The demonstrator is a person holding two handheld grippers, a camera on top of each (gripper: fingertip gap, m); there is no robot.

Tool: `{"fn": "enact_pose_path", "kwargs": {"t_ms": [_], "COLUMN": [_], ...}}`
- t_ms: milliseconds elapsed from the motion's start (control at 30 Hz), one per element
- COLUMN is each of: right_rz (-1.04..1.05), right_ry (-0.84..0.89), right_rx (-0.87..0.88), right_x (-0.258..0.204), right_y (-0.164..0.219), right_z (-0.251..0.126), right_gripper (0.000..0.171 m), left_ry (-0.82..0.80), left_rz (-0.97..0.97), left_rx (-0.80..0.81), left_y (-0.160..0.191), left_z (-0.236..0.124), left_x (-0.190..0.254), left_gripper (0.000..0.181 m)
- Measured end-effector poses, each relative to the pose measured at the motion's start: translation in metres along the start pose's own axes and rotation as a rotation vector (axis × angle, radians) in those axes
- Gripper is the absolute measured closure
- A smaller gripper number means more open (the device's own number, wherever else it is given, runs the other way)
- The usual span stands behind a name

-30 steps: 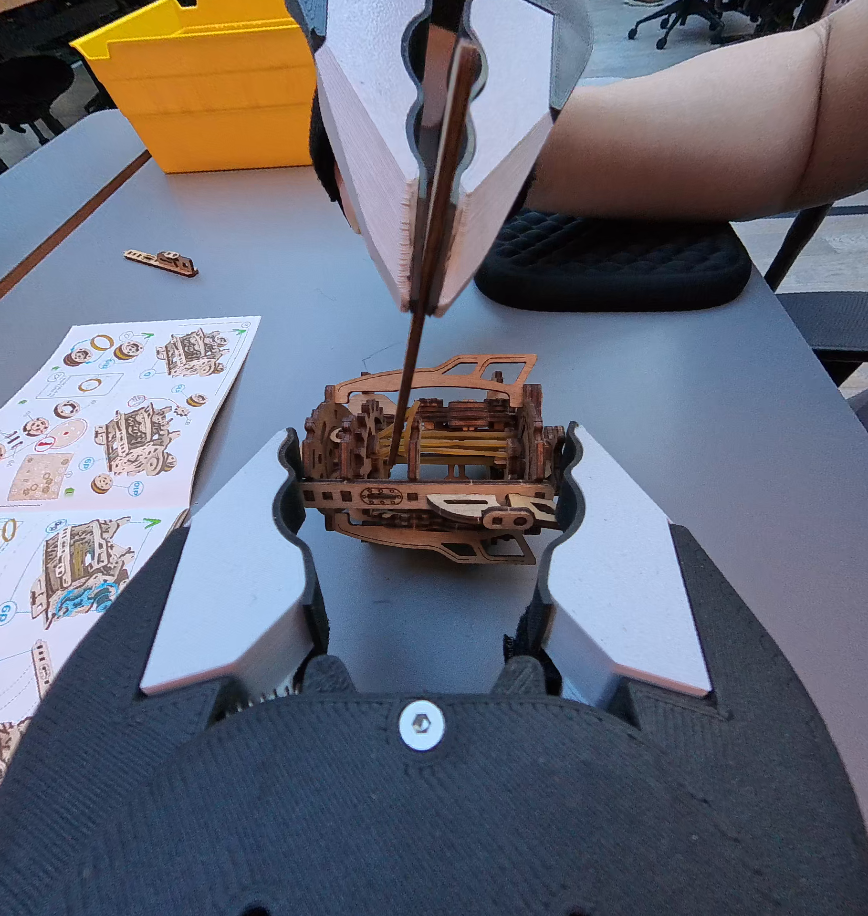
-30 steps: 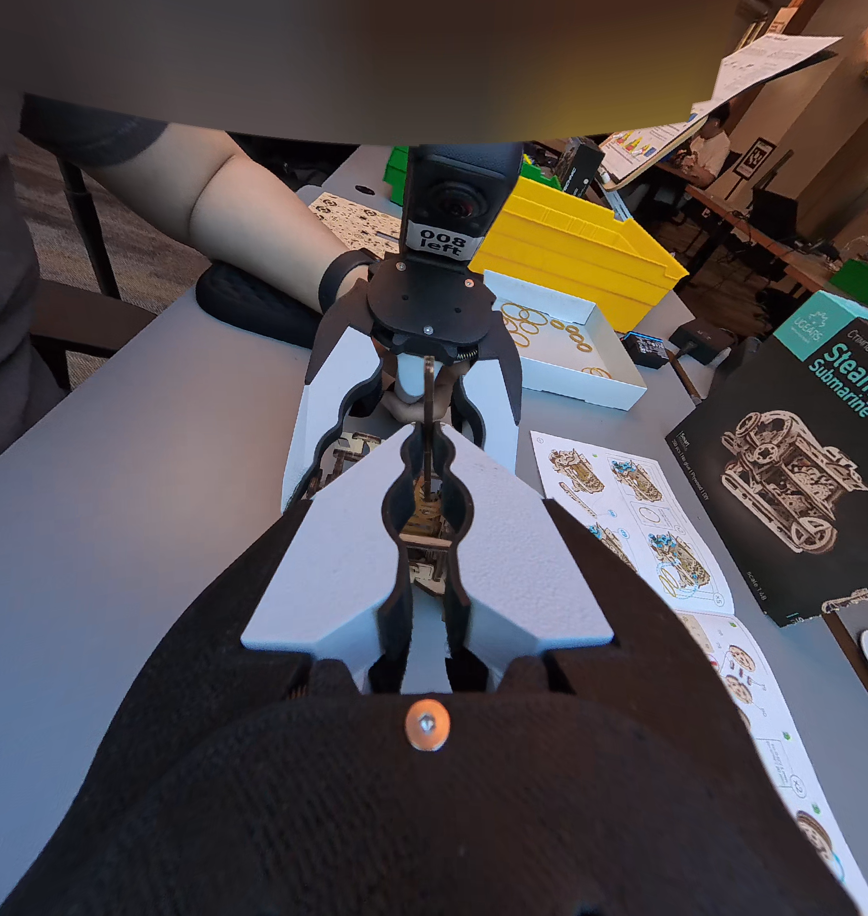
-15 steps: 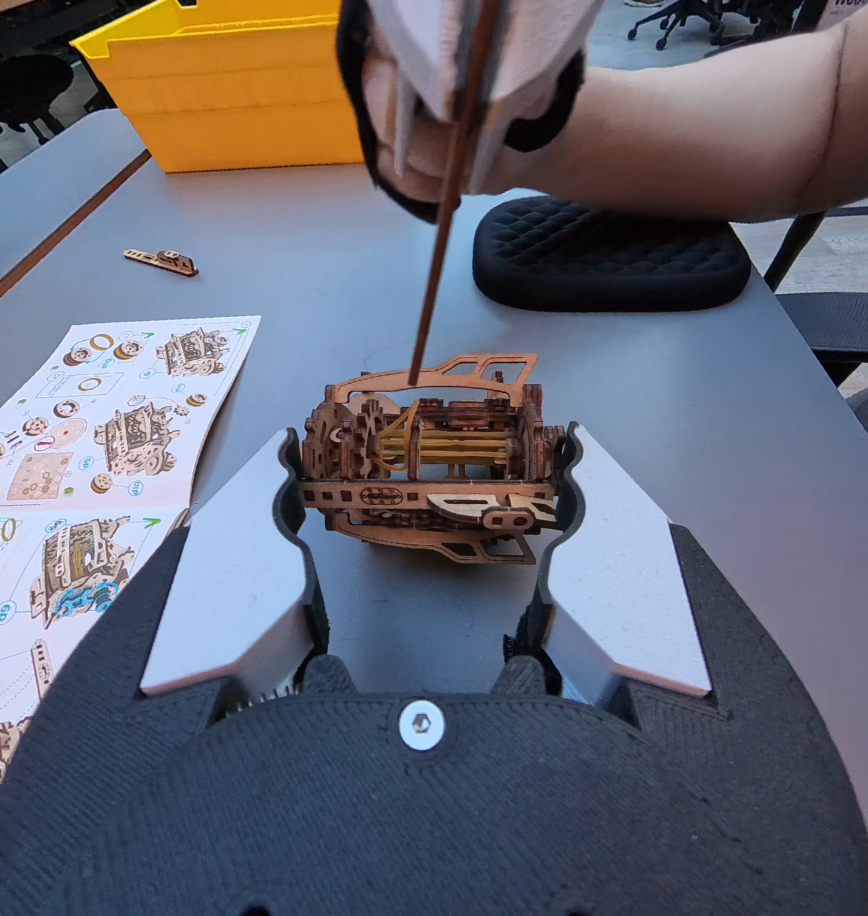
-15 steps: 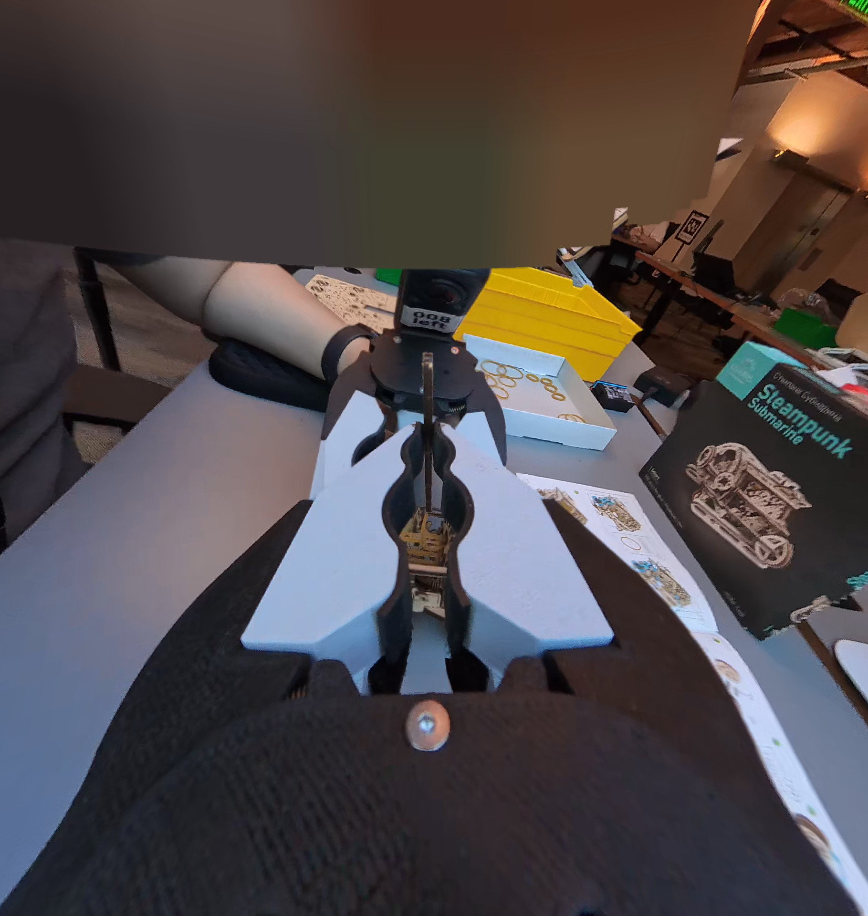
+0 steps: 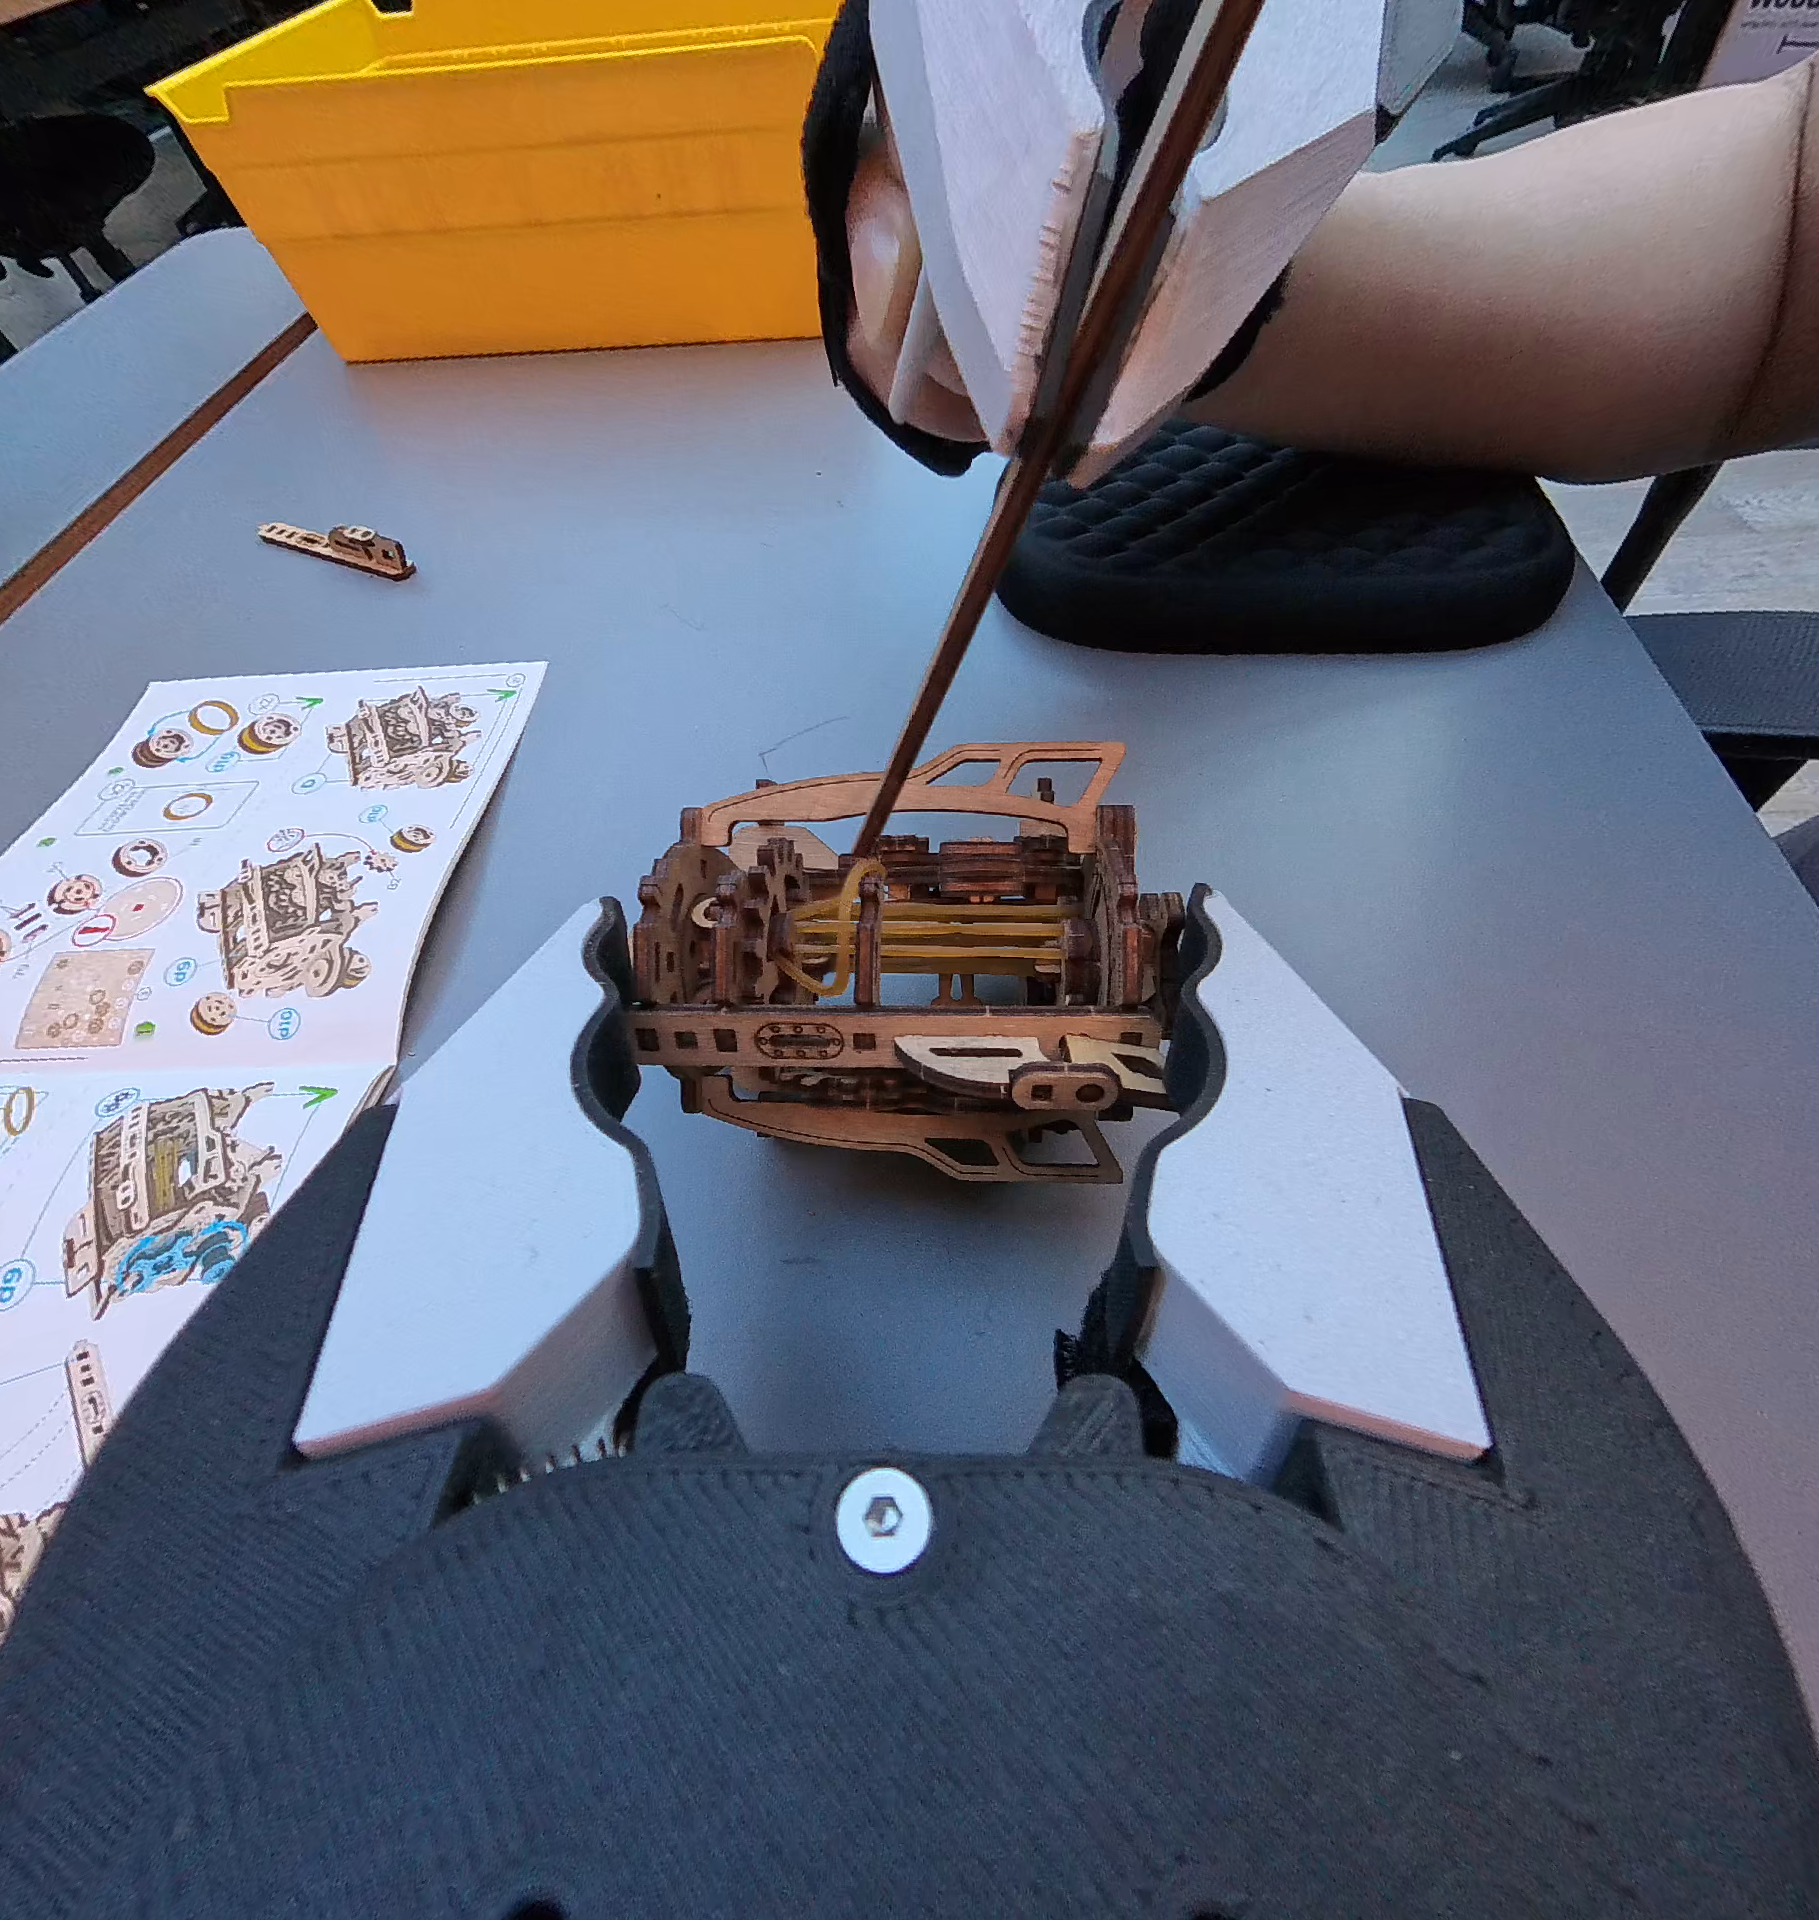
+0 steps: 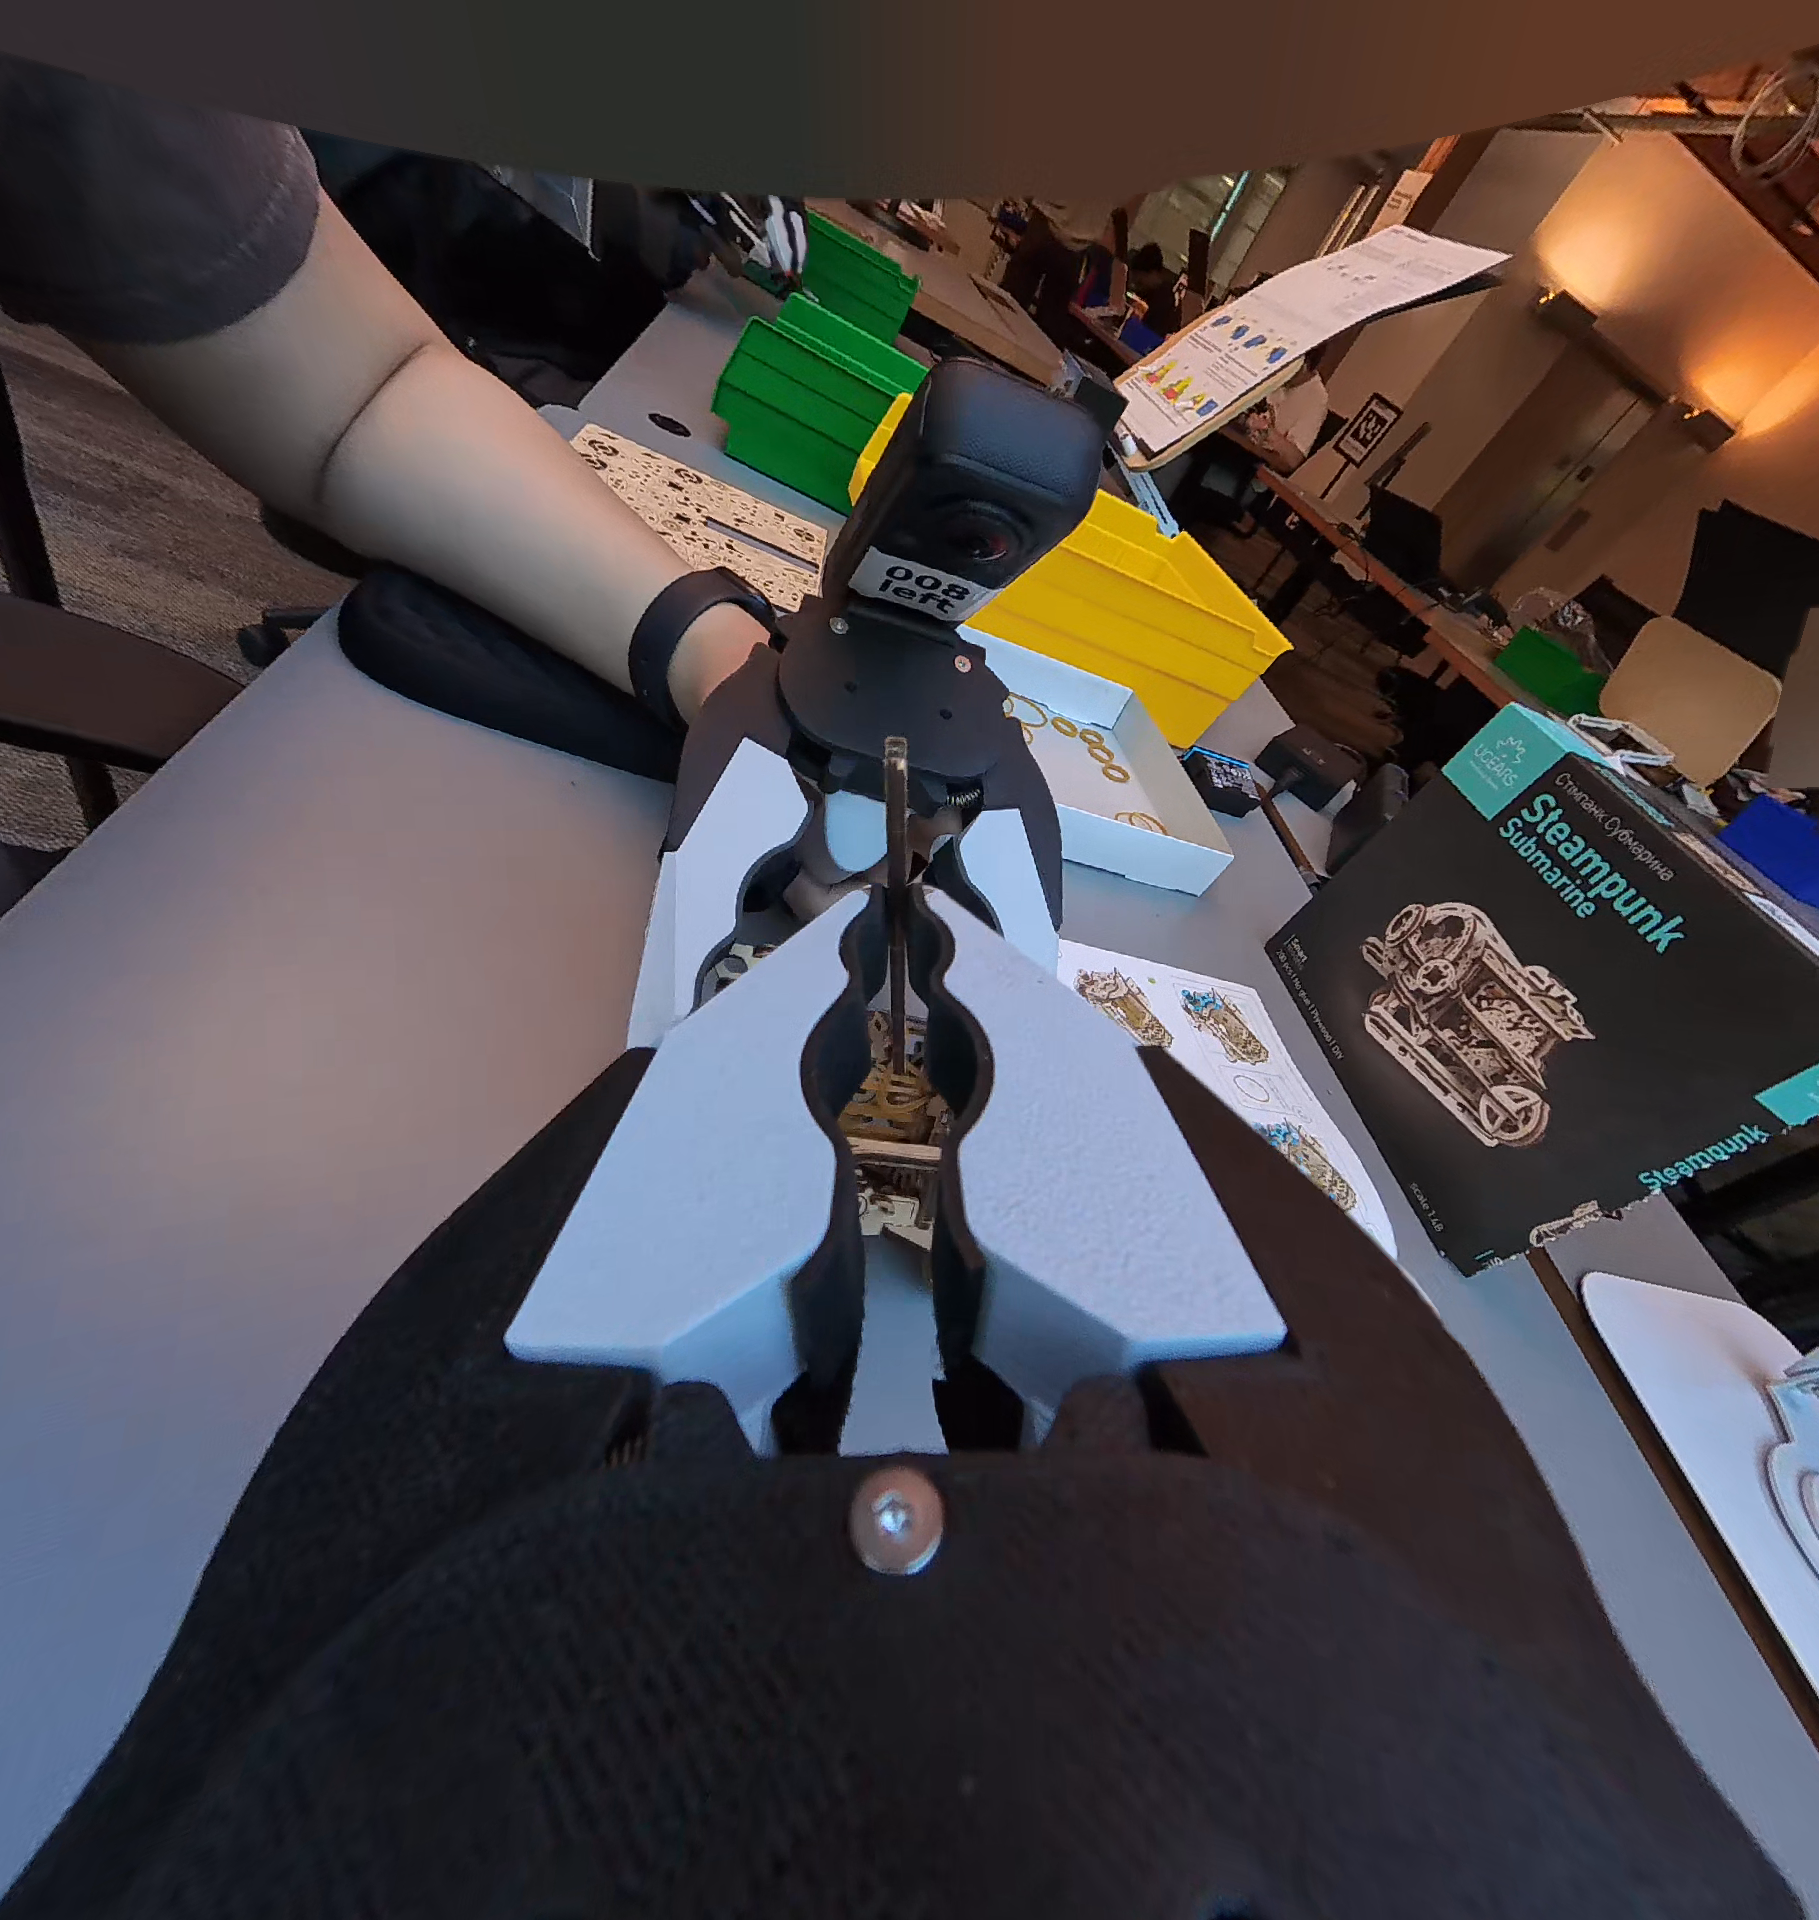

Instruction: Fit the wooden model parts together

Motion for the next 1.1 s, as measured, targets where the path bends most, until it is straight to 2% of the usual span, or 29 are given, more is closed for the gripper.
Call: {"fn": "enact_pose_path", "kwargs": {"t_ms": [167,367,567,767,1100], "right_rz": [0.006,-0.014,-0.071,-0.138,-0.137], "right_ry": [-0.003,-0.027,-0.078,-0.054,0.002], "right_rx": [-0.014,0.044,-0.021,-0.082,-0.066], "right_x": [0.000,-0.009,-0.022,-0.019,-0.008], "right_y": [0.004,-0.014,-0.004,0.003,-0.001], "right_z": [0.000,0.005,0.017,0.016,0.005], "right_gripper": [0.171,0.171,0.171,0.171,0.171], "left_ry": [0.000,0.000,0.000,0.001,0.000], "left_rz": [0.000,-0.001,-0.001,0.000,-0.001], "left_rx": [0.000,0.001,0.001,0.001,0.002], "left_y": [0.000,0.000,0.000,0.000,0.000], "left_z": [0.000,0.000,0.000,0.000,0.000], "left_x": [0.000,0.000,0.000,0.000,0.000], "left_gripper": [0.078,0.078,0.078,0.078,0.078]}}
Point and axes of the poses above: each gripper's, where its closed fingertips meet, z out along the fingers, y out of its underside, x = y × z across the jaws, the point moved 2 cm from there along -z, back along the fingers, and after that the axes turned 15 degrees about x, right-handed, at the moved point
